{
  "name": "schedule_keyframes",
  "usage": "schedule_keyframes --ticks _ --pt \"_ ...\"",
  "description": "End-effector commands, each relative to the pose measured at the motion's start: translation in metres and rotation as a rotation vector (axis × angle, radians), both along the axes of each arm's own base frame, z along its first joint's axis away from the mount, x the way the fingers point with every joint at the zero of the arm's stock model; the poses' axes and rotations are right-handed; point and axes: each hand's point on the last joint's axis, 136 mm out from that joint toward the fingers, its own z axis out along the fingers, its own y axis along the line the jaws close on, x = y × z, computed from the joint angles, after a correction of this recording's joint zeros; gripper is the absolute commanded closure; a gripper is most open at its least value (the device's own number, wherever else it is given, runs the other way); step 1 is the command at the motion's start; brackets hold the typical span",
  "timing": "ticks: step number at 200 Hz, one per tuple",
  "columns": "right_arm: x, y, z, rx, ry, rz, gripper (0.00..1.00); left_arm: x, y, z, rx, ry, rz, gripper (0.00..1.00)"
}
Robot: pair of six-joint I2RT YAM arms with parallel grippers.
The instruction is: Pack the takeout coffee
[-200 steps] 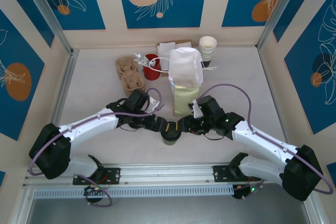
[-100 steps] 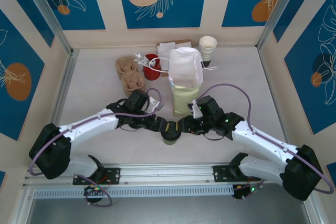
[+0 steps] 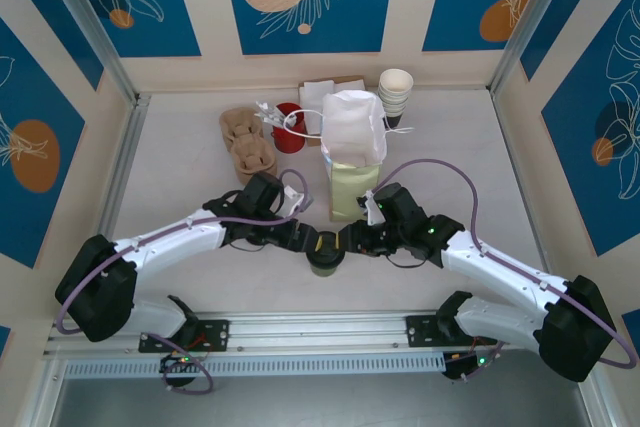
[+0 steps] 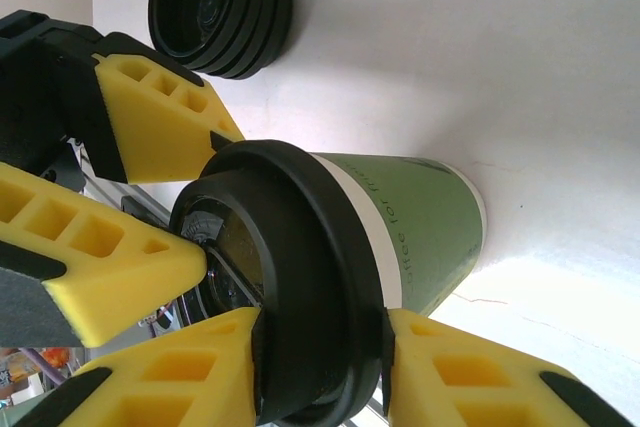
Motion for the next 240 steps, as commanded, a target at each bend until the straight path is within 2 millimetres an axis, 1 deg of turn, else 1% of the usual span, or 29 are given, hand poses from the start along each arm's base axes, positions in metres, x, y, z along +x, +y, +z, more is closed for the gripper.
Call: schedule_keyframes --ticks 1,57,124,196,223,240 --pt "-0.001 -0.009 -0.01 -0.07 0.007 -0.018 0.66 -0.006 0.015 -0.022 0.072 0.033 0.012 0.48" --pt "-0.001 -0.01 -0.015 -0.09 0.034 -0.025 0.66 -0.007 0.015 -0.023 0.06 0.032 0.008 0.5" --pt "0.001 -0.016 -0.022 -0.139 0.066 -0.061 0.66 -0.008 0.019 -0.025 0.057 0.03 0.012 0.51" --pt "-0.003 -0.02 -0.038 -0.164 0.099 -0.073 0.66 -0.01 0.026 -0.037 0.069 0.049 0.028 0.53" --pt "-0.003 -0.019 -0.036 -0.161 0.098 -0.067 0.66 -0.011 0.026 -0.037 0.065 0.053 0.026 0.53" --pt "-0.002 -0.018 -0.032 -0.156 0.092 -0.066 0.66 -0.01 0.025 -0.033 0.056 0.045 0.025 0.53"
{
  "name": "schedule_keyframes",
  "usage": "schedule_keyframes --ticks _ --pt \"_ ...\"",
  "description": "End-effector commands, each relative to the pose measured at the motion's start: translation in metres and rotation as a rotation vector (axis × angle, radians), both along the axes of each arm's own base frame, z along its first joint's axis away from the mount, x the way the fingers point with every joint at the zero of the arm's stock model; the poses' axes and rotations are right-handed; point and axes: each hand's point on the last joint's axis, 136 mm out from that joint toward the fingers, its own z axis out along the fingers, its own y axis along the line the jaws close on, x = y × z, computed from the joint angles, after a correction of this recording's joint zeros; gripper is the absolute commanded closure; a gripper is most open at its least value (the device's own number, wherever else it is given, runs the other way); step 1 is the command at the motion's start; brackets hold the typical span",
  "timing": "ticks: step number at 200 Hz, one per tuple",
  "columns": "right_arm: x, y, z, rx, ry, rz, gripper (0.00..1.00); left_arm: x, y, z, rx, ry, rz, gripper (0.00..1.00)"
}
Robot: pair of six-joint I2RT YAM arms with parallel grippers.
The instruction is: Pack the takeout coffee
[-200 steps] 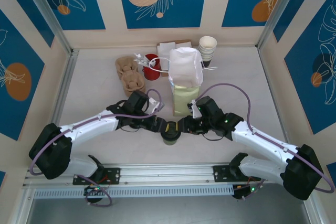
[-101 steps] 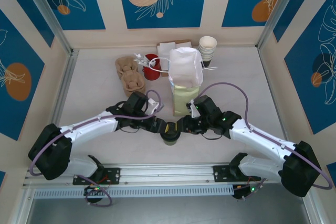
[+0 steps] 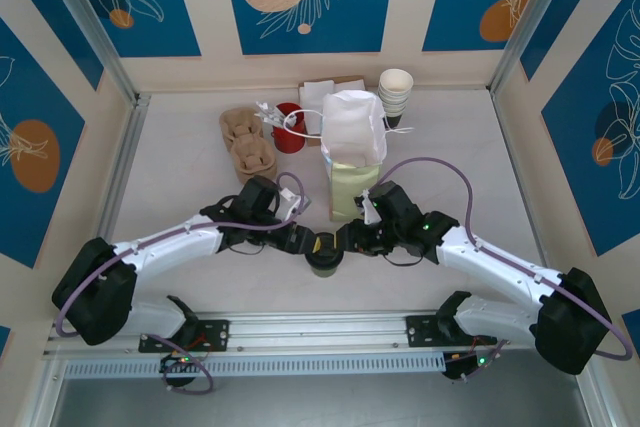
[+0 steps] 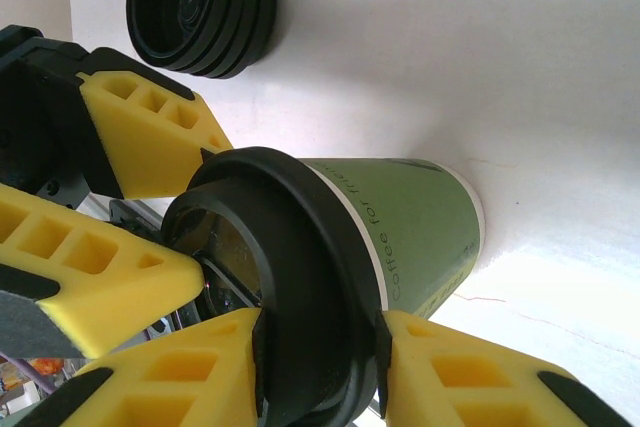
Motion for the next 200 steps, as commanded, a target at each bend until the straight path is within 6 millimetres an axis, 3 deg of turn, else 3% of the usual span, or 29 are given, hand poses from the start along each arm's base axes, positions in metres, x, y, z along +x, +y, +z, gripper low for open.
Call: schedule_keyframes --ticks 1,48,102,143,200 --pt "-0.004 -0.02 -0.027 -0.121 0.059 -0.052 0.66 -0.011 0.022 -0.03 0.113 0.064 0.025 0.53" --pt "-0.001 -0.012 -0.01 -0.093 0.038 -0.037 0.66 -0.004 0.013 -0.009 0.053 0.039 0.019 0.52" --pt "0.001 -0.005 0.003 -0.068 0.025 -0.033 0.64 0.003 0.006 0.012 0.031 0.006 0.003 0.43" --pt "0.003 -0.003 0.01 -0.059 0.019 -0.033 0.56 0.008 0.003 0.022 0.028 -0.01 -0.001 0.41" --pt "0.006 0.0 0.022 -0.047 0.0 -0.024 0.53 0.012 0.002 0.029 0.034 -0.021 0.003 0.4"
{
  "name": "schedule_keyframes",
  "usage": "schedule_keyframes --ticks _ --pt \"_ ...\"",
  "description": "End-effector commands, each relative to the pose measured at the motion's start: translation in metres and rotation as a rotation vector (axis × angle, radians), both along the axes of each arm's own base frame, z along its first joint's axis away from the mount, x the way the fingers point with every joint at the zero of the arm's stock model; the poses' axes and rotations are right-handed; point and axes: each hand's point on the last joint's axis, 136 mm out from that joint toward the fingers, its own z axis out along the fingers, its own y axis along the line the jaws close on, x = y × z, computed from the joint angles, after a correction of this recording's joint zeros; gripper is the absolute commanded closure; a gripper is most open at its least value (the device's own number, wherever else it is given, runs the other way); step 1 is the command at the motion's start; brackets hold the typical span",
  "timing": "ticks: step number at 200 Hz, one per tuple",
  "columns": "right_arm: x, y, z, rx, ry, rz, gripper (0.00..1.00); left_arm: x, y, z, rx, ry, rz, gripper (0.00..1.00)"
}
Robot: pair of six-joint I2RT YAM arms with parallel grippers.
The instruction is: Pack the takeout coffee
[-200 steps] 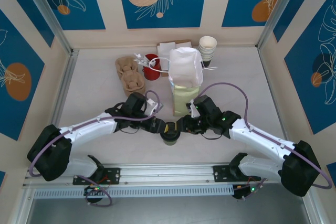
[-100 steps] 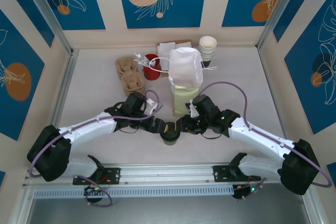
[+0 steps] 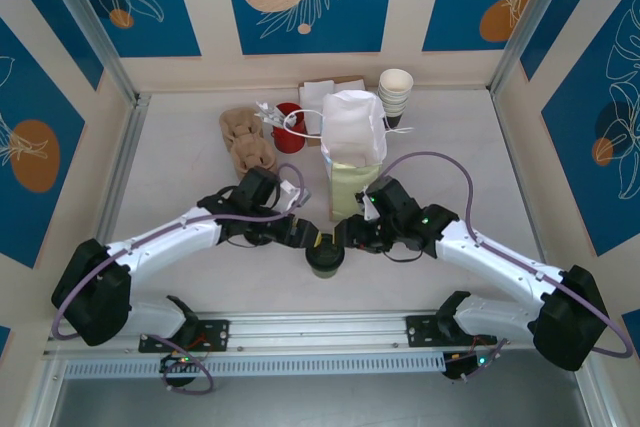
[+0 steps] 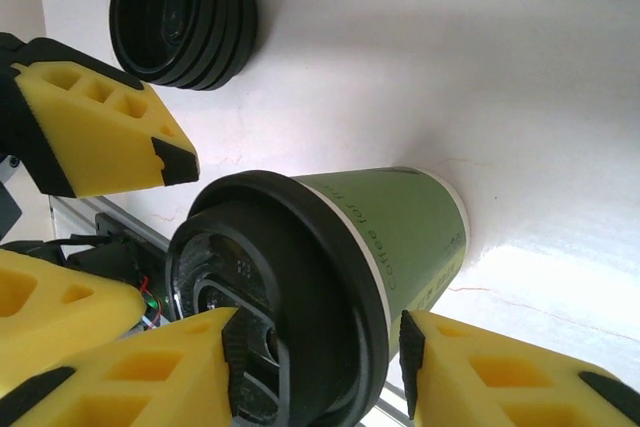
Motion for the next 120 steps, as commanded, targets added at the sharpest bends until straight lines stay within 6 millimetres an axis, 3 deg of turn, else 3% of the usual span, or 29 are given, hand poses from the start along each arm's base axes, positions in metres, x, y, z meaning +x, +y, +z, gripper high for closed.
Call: schedule_keyframes --ticks 1,71,120 --pt "0.002 0.002 0.012 0.003 -0.015 0.003 0.53 0.006 0.002 0.007 0.01 -0.019 0.005 0.4" --pt "0.002 0.002 0.048 0.031 -0.079 0.029 0.52 0.017 0.01 0.044 0.012 -0.108 0.044 0.39" --pt "-0.002 0.0 0.095 0.085 -0.178 0.065 0.52 0.04 0.028 0.094 0.008 -0.225 0.128 0.36"
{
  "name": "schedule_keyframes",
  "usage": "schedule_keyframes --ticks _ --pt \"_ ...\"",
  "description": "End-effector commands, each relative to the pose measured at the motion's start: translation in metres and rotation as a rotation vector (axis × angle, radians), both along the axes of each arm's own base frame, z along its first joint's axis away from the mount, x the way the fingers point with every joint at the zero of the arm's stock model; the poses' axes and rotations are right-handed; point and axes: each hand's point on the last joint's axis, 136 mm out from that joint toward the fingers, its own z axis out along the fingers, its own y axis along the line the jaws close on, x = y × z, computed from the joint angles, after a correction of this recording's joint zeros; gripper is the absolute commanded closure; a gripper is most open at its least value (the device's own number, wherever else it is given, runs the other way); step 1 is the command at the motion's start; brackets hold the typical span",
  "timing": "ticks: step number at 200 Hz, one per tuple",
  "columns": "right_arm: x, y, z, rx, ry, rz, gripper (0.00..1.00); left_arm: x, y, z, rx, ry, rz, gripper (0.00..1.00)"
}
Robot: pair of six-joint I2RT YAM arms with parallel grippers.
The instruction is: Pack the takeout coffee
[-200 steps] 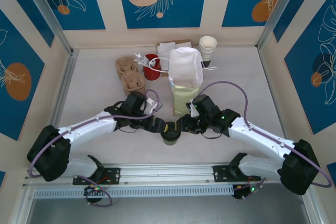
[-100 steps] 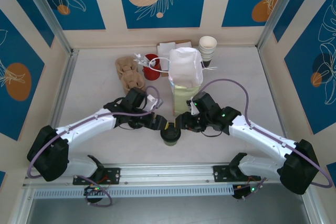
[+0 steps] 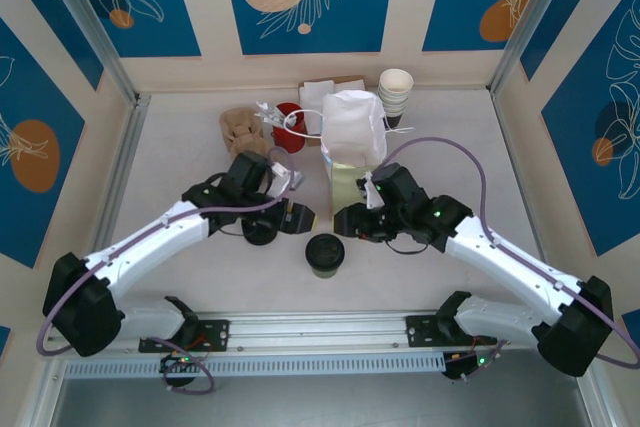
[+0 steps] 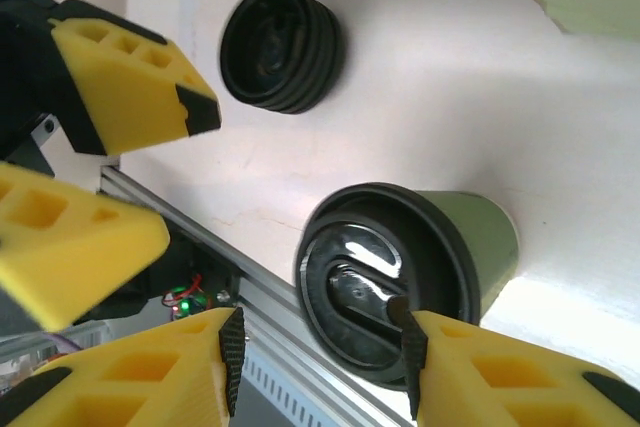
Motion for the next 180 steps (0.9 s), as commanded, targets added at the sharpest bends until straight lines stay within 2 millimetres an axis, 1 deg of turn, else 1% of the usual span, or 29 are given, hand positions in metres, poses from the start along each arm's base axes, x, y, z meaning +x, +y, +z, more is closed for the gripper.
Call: schedule_keyframes --ticks 1,23,49,73,99,112,142,162,180 --pt "-0.006 -0.004 0.031 0.026 -0.076 0.038 0.52 0.015 0.016 0.034 0.008 -0.096 0.055 0.36" --pt "-0.003 -0.01 0.053 0.04 -0.157 0.025 0.52 0.033 0.03 0.059 0.038 -0.172 0.127 0.36" --pt "0.005 -0.019 0.084 0.061 -0.25 0.016 0.52 0.053 0.045 0.094 0.056 -0.269 0.211 0.35" --pt "0.02 -0.032 0.116 0.073 -0.325 -0.006 0.53 0.074 0.061 0.119 0.092 -0.348 0.304 0.35" --pt "0.039 -0.051 0.145 0.078 -0.398 -0.056 0.53 0.095 0.072 0.143 0.054 -0.395 0.382 0.34" --pt "0.048 -0.06 0.159 0.086 -0.438 -0.079 0.53 0.107 0.078 0.152 0.048 -0.414 0.424 0.34" --pt "0.07 -0.076 0.18 0.096 -0.506 -0.121 0.53 0.129 0.092 0.172 0.009 -0.448 0.505 0.34" --pt "0.087 -0.089 0.187 0.093 -0.527 -0.165 0.53 0.141 0.101 0.182 0.006 -0.472 0.554 0.34" --pt "0.101 -0.1 0.192 0.113 -0.525 -0.199 0.53 0.149 0.107 0.186 0.011 -0.494 0.593 0.32"
